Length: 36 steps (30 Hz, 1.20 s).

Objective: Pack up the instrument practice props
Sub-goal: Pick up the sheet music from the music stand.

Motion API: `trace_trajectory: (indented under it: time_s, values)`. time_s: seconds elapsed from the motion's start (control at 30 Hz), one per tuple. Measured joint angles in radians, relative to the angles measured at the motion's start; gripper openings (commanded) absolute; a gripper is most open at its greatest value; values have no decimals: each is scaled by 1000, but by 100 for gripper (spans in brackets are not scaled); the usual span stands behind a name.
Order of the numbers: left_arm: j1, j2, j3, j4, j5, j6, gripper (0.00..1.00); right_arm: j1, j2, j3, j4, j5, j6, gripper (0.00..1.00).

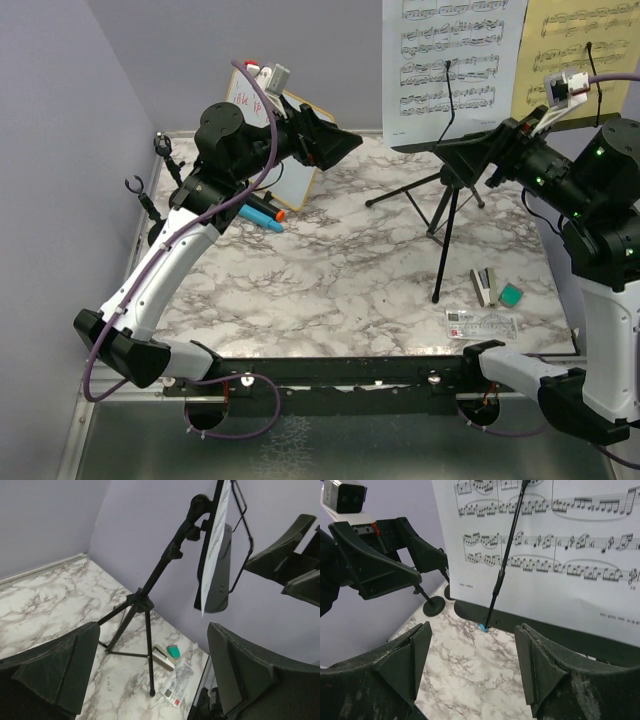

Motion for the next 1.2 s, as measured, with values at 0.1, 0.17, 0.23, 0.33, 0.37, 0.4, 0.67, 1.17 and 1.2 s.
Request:
trace_trajectory:
  time_s: [0.1, 0.17, 0.23, 0.33, 0.37, 0.4, 0.67, 1.17, 1.2]
  values:
    - [-16, 27, 44, 22, 0, -23, 95, 0, 52, 46, 27, -11, 20, 70]
    - [-31, 46, 77, 36, -1, -31, 95, 0, 85, 74, 50, -21, 33, 68]
    - [-52, 66, 109, 48, -3, -37, 95, 0, 114, 93, 70, -26, 41, 67]
    - [-85, 88, 134, 70, -8, -40, 94, 0, 143, 106, 90, -27, 51, 65]
    - [-91, 93, 138, 74, -10, -40, 94, 0, 151, 111, 95, -27, 53, 63]
    - [-99, 102, 143, 80, -11, -40, 94, 0, 159, 115, 100, -27, 55, 62]
    - [-145, 188, 191, 96, -13, -40, 89, 0, 175, 121, 146, -26, 63, 39]
    - [-175, 180, 239, 101, -34, -8, 83, -4, 170, 68, 222, -17, 71, 6]
    - [-175, 175, 239, 101, -36, -6, 81, -3, 170, 65, 228, -18, 72, 5]
